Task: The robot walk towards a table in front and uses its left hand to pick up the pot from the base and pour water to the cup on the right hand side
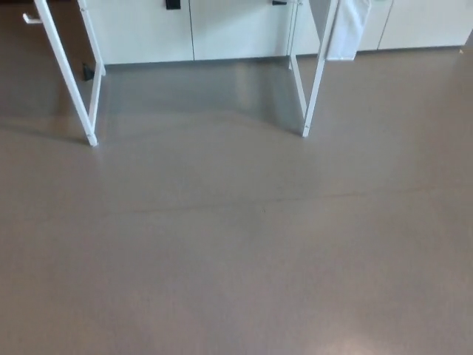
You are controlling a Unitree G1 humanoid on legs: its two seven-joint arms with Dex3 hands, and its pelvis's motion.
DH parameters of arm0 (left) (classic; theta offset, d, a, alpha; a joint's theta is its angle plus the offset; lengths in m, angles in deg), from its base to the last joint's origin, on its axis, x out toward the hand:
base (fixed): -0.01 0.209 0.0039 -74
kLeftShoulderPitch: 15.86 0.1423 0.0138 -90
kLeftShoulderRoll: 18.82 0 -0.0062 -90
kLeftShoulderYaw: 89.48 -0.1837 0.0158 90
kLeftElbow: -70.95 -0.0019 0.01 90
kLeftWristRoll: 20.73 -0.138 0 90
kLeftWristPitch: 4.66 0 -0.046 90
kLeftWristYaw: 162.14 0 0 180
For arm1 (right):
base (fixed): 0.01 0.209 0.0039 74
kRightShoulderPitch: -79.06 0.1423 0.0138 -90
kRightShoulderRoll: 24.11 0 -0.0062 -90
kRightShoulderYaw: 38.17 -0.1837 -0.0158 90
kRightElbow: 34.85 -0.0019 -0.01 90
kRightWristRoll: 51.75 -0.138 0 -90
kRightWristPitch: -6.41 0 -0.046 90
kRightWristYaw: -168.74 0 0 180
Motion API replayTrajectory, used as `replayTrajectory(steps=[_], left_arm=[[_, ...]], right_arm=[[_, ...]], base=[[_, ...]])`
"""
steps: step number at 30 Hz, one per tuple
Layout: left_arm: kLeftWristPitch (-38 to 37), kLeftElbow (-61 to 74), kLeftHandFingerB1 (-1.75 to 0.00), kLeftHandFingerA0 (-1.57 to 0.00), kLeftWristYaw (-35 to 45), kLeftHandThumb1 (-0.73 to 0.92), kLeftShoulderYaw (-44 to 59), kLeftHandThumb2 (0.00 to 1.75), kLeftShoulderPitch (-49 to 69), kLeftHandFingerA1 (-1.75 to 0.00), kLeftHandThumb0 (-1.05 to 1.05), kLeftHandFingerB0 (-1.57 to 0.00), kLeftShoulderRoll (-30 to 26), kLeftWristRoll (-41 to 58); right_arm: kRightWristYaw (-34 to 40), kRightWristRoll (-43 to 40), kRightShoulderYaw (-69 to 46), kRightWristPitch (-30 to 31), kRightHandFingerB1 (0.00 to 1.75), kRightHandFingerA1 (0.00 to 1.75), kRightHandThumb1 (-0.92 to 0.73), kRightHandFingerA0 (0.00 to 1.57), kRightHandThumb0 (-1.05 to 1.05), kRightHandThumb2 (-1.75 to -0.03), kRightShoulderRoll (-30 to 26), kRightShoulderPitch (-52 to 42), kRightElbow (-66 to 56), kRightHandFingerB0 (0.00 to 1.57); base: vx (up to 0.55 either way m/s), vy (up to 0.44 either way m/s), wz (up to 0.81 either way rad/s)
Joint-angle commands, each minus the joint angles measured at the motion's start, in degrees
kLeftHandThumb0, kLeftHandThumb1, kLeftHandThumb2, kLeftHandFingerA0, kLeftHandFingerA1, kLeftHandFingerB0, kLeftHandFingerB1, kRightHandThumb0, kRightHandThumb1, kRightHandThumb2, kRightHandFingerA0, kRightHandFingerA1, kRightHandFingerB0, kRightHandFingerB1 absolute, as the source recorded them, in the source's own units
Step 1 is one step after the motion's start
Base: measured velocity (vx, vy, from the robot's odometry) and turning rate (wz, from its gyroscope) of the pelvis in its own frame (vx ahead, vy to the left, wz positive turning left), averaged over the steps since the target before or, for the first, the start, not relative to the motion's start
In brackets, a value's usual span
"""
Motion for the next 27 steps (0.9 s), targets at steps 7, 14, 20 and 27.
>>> replayTrajectory(steps=[7, 14, 20, 27], left_arm=[[-0.29, -0.73, -0.39, -0.6, 0.21, 0.59, -0.23, 0.58, 0.53, -0.43, -0.23, -0.47, -0.32, 0.23], [-0.94, -0.41, -0.39, -0.6, 0.02, 0.6, -0.96, 0.58, 0.21, -0.43, -0.23, -0.47, -0.67, -0.39], [-0.66, -0.29, -0.39, -0.6, 0.67, 0.6, -1.15, 0.58, 0.04, -0.43, -0.23, -0.47, -0.87, -0.18], [-0.9, 0.33, -0.39, -0.61, 0.72, 0.6, -2.09, 0.58, 0.17, -0.43, -0.24, -0.47, -1.26, -0.62]], right_arm=[[-1.31, -0.46, 0.23, -0.51, 0.76, 0.89, -0.23, 0.89, -0.62, -0.92, -0.86, -0.66, 0.18, 0.61], [-1.63, -0.2, 0.64, -0.8, 0.76, 0.88, -0.25, 0.89, -0.63, -0.93, -1.18, -0.39, 0.28, 0.62], [-1.81, -0.5, 0.43, -0.7, 0.77, 0.89, -0.26, 0.91, -0.62, -0.93, -1.06, -0.49, 0.25, 0.63], [-2.38, -0.39, 0.51, -1.34, 0.76, 0.89, -0.27, 0.9, -0.64, -0.92, -1.16, -0.93, 0.31, 0.63]], base=[[0.33, -0.097, 0.18], [0.4, -0.01, 0.18], [0.3, 0.028, -0.16], [0.36, 0.212, -0.03]])
